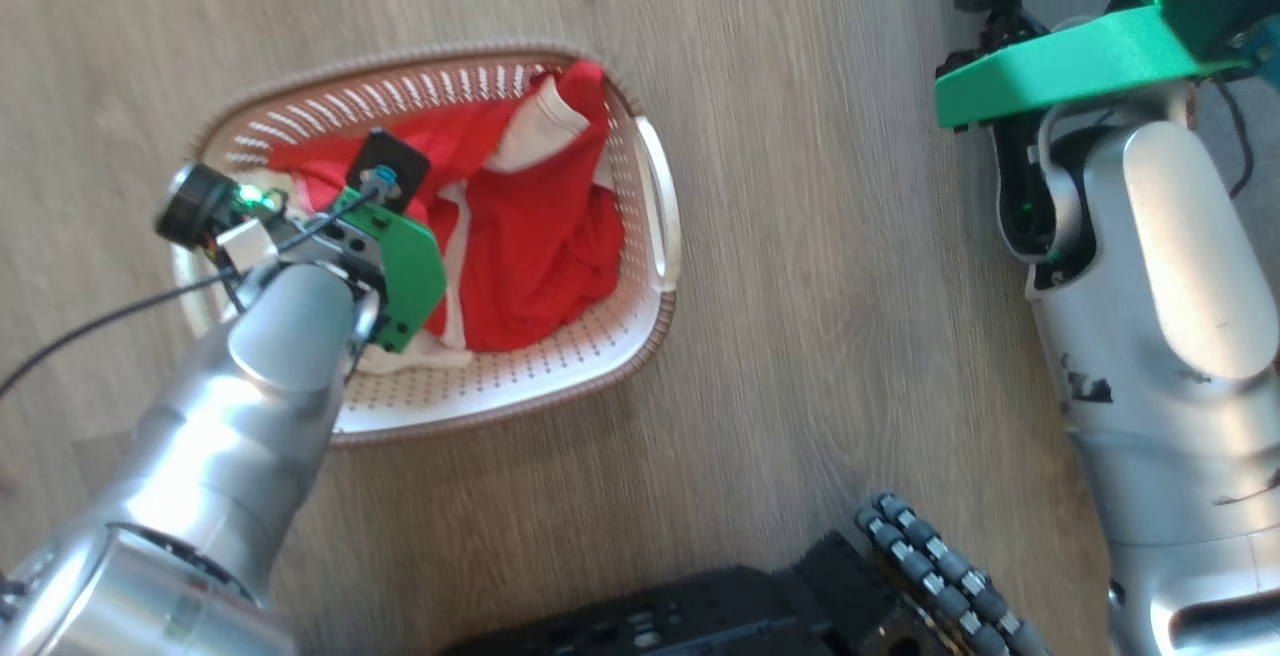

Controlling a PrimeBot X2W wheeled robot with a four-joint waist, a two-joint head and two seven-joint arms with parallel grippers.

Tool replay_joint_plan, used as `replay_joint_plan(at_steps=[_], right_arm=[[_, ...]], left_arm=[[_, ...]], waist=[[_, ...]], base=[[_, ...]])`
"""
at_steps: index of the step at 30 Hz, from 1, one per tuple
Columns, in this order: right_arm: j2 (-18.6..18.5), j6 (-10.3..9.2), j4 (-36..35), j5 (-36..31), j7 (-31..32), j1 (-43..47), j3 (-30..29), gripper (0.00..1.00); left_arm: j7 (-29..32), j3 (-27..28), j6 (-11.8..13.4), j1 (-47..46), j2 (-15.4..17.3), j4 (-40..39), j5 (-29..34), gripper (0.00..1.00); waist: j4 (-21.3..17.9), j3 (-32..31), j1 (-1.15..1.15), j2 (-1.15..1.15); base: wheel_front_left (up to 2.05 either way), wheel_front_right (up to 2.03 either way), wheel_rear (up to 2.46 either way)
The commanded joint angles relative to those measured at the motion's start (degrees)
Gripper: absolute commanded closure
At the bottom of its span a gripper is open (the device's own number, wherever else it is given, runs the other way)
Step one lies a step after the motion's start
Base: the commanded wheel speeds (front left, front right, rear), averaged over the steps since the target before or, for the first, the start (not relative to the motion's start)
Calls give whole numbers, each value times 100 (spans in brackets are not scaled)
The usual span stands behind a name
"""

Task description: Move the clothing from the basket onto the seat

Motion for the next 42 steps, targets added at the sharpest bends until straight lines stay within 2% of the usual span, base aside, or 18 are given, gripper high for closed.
replay_joint_plan(at_steps=[1, 8, 16, 28, 42], right_arm=[[-4, 40, -114, -56, -29, 274, 97, 0], [-123, 40, 149, -36, -29, 590, 253, 0], [-189, 40, 380, 15, -29, 906, 345, 0], [-245, 40, 699, 138, -29, 1427, 495, 0], [-298, 40, 881, 232, -29, 1962, 590, 0]], left_arm=[[-127, 170, -47, 168, 16, -46, -96, 100], [-408, 324, -185, 544, -133, -87, -421, 100], [-486, 387, -208, 859, -207, -458, -624, 100], [-491, 770, -28, 1388, -225, -1795, -873, 100], [-491, 1391, -10, 1561, -129, -3203, -831, 100]], waist=[[214, -447, 0, 0], [462, -1291, 0, 0], [701, -2015, 0, 0], [910, -3129, 0, 0], [969, -3885, 0, 0]], base=[[0, 0, 0], [0, 0, 0], [0, 0, 0], [0, 0, 0], [0, 0, 0]])
